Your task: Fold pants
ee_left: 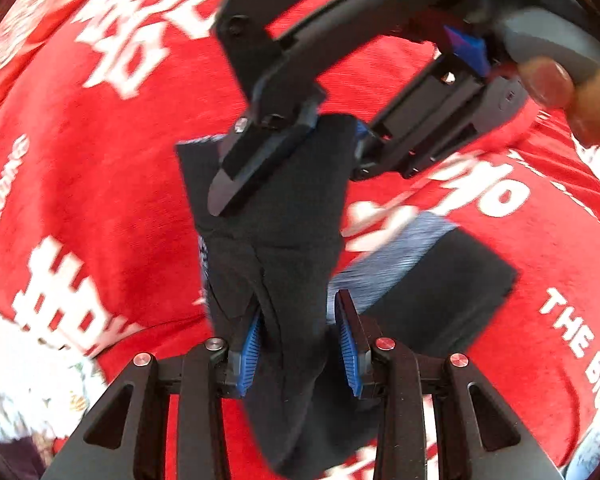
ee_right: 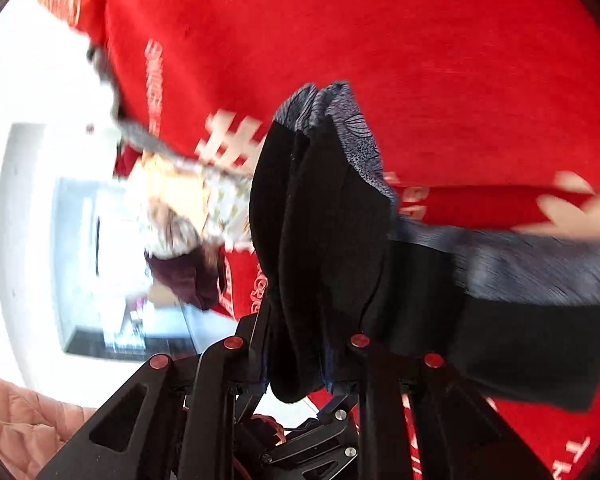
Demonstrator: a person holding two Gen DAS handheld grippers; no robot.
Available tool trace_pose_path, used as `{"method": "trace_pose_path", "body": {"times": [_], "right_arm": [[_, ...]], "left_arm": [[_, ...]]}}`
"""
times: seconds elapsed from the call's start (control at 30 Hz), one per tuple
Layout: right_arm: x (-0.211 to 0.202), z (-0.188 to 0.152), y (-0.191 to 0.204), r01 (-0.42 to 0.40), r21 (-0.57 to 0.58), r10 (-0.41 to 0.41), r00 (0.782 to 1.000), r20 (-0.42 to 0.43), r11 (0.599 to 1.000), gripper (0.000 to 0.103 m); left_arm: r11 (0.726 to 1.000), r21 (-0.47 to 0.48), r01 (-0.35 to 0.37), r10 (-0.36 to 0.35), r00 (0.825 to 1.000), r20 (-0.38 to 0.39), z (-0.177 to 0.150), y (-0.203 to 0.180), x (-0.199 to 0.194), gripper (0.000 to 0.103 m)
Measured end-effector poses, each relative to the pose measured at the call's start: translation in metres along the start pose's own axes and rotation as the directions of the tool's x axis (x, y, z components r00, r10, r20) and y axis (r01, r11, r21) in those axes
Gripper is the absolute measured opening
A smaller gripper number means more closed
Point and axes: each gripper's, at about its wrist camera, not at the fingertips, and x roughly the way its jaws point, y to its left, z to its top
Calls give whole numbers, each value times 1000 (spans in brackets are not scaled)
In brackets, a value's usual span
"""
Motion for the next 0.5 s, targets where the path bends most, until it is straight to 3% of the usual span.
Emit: {"method": "trace_pose_path", "body": {"times": [0.13,0.27,0.43,0.5], "right_arm": [[-41,-14,-57,4,83,-8,998,59,997,21],[-54,-34,-120,18,179,-35,995,94,984,21],[-44,-53,-180,48,284,-75,994,84,958,21],[-45,-58,-193,37,318,-71,993,96,947,22]], "left_arm": [[996,75,45,-43,998,-37,9,-58,17,35],[988,132,83,-69,992,-107,8,-106,46,35],[982,165,94,-62,980,-191,-1,-133,73,36],[979,178,95,-59,978,-198,-5,-134,72,42]]}}
